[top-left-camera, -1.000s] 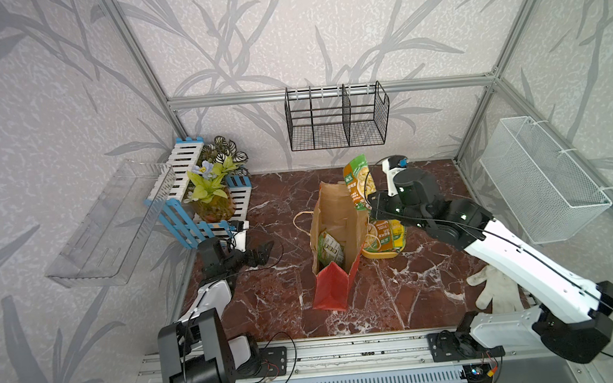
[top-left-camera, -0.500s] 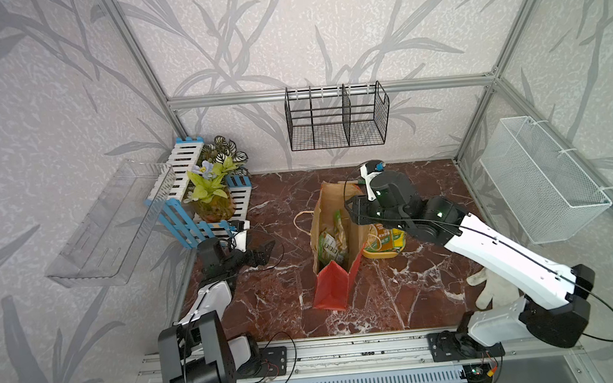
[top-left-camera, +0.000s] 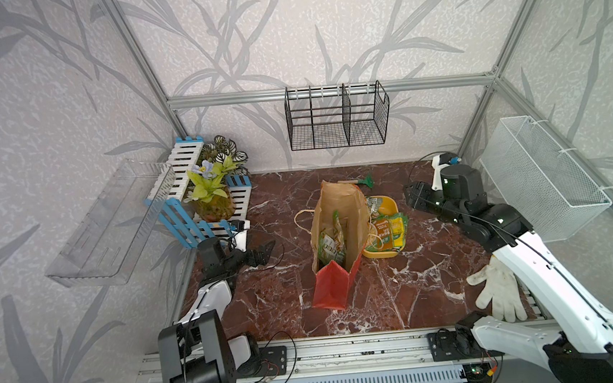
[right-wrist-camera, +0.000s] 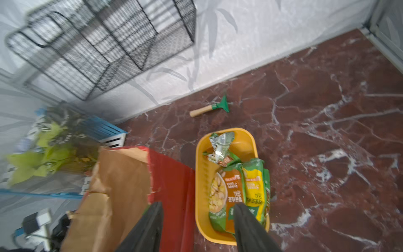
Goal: Place the condiment packets inside the bag
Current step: Pick up the condiment packet from the storage box.
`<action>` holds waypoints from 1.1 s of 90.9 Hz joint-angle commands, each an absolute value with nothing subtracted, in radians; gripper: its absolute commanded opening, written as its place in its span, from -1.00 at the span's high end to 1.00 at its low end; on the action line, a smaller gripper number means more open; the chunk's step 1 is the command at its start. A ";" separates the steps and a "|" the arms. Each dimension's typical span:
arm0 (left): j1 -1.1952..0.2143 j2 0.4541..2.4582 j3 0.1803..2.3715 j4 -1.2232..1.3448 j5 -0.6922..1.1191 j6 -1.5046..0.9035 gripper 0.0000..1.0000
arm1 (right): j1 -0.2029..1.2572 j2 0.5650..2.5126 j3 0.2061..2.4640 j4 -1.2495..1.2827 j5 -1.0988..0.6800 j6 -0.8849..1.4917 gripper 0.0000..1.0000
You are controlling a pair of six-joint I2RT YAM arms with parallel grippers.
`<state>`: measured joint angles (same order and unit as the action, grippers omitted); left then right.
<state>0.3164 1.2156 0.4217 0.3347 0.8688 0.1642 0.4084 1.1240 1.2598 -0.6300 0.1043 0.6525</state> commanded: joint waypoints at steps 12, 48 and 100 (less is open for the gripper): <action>0.318 1.220 0.413 0.347 0.894 0.181 -1.00 | 0.314 1.196 1.055 -0.546 0.000 0.688 -0.13; 0.317 1.226 0.416 0.343 0.896 0.184 -1.00 | 0.295 1.330 0.920 -0.439 -0.072 0.720 -0.05; 0.316 1.226 0.417 0.341 0.893 0.187 -1.00 | 0.304 1.292 0.809 -0.372 -0.156 0.761 0.12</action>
<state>0.3161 1.2205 0.4217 0.3340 0.8734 0.1661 0.3000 1.3205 0.8169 -0.4118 -0.1265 0.7525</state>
